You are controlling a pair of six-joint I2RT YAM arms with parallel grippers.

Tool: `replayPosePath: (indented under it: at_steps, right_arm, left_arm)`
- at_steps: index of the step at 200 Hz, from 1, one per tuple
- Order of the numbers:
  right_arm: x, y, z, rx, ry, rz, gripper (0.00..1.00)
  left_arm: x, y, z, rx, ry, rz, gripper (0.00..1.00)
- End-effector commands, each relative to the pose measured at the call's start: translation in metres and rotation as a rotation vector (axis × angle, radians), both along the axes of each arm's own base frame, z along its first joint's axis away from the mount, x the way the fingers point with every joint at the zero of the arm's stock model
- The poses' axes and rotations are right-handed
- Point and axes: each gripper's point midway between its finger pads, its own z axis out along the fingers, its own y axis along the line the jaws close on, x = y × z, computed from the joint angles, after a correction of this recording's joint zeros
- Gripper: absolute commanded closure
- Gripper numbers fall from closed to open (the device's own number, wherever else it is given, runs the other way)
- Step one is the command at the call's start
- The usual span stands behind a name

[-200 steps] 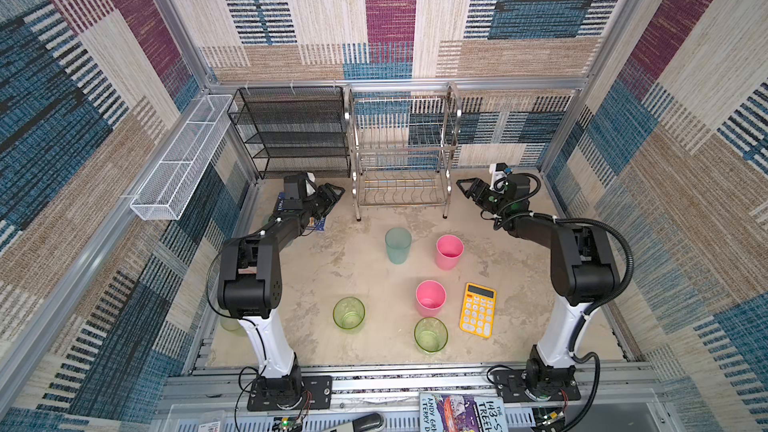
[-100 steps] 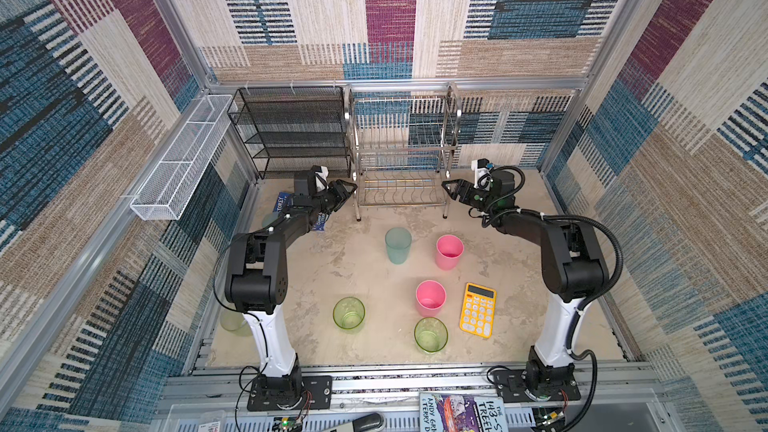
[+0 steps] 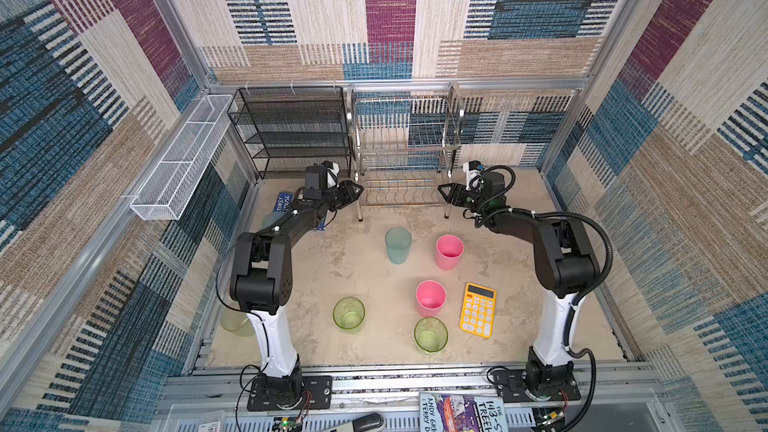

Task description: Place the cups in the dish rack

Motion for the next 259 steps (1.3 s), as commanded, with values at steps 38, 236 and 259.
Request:
replayPosePath:
  at_steps: [38,236,259]
  right_arm:
    - [0.010,-0.002,0.007,-0.082,-0.053,-0.102,0.48]
    - [-0.009,-0.022,0.022,-0.142,-0.098,-0.245,0.88]
    - [-0.013,-0.024,0.024,-0.147,-0.098,-0.252,0.88]
  left_arm:
    - [0.002,0.009,-0.011,0.214,0.005,0.062,0.64]
    - [-0.011,-0.021,-0.008,0.290,-0.038,0.020,0.96]
    - [-0.014,-0.027,-0.005,0.283,-0.041,0.004,0.96]
